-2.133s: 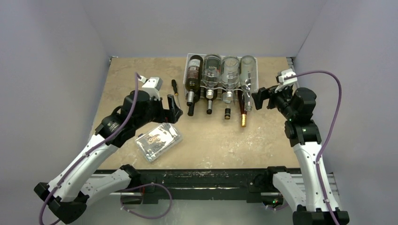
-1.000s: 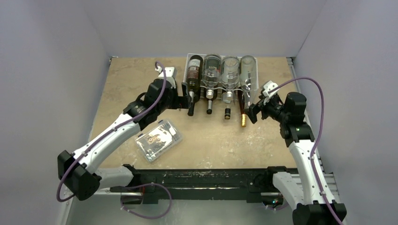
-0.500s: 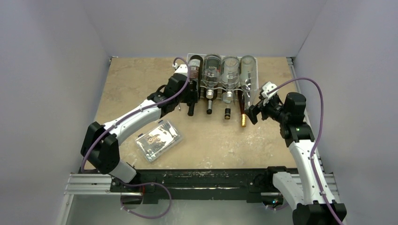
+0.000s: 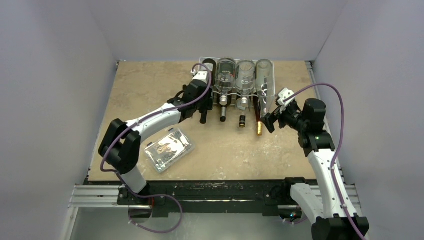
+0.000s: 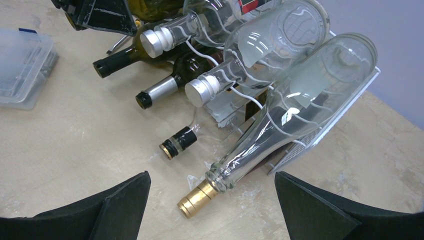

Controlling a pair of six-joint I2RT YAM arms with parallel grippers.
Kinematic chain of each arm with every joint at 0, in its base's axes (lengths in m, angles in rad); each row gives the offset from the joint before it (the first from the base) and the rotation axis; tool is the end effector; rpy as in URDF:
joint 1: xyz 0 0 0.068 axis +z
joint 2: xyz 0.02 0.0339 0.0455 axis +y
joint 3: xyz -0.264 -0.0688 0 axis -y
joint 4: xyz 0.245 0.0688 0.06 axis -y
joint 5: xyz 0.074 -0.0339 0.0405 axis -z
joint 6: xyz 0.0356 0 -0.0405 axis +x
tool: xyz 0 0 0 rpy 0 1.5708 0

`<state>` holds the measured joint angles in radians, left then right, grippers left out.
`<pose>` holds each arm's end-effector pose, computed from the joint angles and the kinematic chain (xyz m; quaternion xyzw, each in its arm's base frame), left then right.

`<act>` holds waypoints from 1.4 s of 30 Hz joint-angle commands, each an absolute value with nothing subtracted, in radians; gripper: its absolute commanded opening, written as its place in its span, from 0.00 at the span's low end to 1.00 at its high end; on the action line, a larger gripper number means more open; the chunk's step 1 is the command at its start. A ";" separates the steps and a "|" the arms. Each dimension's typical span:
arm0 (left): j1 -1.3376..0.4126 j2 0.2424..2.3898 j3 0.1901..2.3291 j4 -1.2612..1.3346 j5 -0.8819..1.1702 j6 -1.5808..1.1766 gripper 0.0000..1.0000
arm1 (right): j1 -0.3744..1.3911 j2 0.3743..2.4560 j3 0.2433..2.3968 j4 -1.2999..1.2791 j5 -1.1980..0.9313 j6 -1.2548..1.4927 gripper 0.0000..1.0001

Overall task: Take the wine bottle off the wine rack
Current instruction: Pick up the wine bottle from the wine rack.

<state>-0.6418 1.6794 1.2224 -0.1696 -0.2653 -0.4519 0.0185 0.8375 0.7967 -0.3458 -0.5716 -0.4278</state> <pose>0.3122 -0.2216 0.2581 0.0238 0.8845 -0.1338 0.4463 0.1864 0.0227 0.3204 -0.3296 0.7416 0.1202 0.5718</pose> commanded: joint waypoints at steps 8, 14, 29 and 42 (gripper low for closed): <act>-0.616 1.728 1.292 -0.115 -0.257 -0.469 0.50 | 0.014 0.835 0.830 -0.344 -0.578 -0.452 0.99; -0.611 1.747 1.303 -0.122 -0.248 -0.480 0.49 | 0.014 0.833 0.829 -0.344 -0.574 -0.453 0.99; -0.612 1.680 1.274 -0.121 -0.284 -0.466 0.00 | 0.014 0.833 0.830 -0.341 -0.563 -0.456 0.99; -0.612 1.484 1.194 -0.020 -0.318 -0.394 0.00 | 0.014 0.833 0.827 -0.336 -0.557 -0.457 0.99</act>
